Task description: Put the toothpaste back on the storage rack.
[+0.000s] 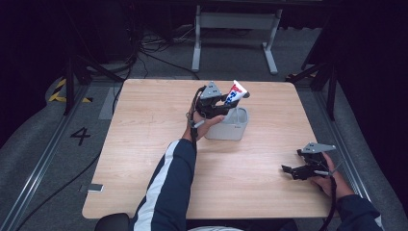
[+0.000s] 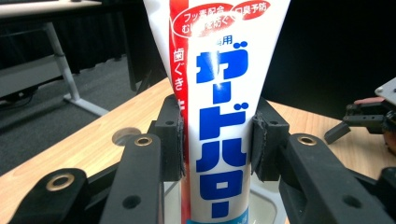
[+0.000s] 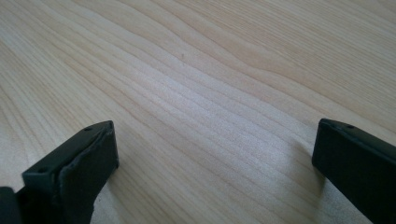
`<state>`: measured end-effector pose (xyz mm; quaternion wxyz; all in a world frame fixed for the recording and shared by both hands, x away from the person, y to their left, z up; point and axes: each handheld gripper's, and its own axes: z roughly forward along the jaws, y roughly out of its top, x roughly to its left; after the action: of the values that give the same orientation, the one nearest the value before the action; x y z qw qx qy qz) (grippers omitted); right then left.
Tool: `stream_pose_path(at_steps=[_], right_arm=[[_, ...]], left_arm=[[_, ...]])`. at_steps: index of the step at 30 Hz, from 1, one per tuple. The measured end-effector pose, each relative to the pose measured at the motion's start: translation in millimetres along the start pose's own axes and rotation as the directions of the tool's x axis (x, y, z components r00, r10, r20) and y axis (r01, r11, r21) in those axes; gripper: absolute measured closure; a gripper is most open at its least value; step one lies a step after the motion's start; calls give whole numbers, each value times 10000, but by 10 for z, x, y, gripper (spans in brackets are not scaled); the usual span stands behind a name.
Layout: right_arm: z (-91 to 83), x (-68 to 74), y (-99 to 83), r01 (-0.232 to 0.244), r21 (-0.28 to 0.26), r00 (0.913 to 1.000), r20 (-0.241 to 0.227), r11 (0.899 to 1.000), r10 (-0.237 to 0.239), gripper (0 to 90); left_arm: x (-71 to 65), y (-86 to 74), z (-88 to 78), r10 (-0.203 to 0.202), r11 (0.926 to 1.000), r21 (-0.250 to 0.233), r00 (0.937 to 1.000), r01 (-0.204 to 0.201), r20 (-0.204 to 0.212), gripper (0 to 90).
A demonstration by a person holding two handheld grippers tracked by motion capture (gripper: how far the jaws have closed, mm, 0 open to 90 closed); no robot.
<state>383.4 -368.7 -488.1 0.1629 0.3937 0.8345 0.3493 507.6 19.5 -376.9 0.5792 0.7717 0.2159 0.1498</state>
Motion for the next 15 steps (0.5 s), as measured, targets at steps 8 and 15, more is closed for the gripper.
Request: stream_pose_path(at_steps=[8, 15], right_arm=[[0, 0, -1, 19, -3, 10000, 1, 10000, -19, 5], [0, -1, -1, 22, -5, 10000, 3, 10000, -22, 5]], left_arm=[[11, -78, -8, -85, 9990, 430, 10000, 85, -11, 622], [9, -124, -7, 145, 9955, 935, 9999, -137, -82, 618]])
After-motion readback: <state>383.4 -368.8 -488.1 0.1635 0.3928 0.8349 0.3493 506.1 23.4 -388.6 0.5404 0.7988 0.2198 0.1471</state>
